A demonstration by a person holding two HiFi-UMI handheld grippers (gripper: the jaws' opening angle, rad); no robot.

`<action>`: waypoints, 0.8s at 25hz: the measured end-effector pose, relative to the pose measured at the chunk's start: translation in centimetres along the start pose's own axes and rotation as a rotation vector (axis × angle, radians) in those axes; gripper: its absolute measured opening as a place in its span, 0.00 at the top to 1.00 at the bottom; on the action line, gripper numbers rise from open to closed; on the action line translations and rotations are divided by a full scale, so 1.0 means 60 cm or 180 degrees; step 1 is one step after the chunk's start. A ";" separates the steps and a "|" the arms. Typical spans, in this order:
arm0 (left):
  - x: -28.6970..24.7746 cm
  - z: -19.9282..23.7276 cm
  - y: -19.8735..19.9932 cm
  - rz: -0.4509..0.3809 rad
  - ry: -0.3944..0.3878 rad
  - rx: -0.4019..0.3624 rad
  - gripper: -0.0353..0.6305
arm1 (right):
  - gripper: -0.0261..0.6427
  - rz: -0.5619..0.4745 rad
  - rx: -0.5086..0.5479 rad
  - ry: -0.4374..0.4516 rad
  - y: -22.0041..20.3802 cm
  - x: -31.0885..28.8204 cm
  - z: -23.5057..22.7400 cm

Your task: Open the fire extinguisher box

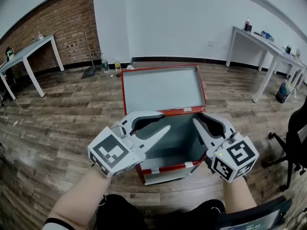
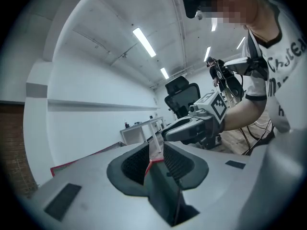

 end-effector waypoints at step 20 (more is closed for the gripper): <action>0.049 -0.162 -0.073 -0.0152 0.0467 0.1237 0.90 | 0.95 0.0272 -0.1008 0.0453 -0.103 0.063 0.158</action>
Point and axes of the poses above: the fingertips, and each gripper's own axes: x backward along the fingers, z to its left, y out of its top, the point moved 4 cm from there along x, backward along the fingers
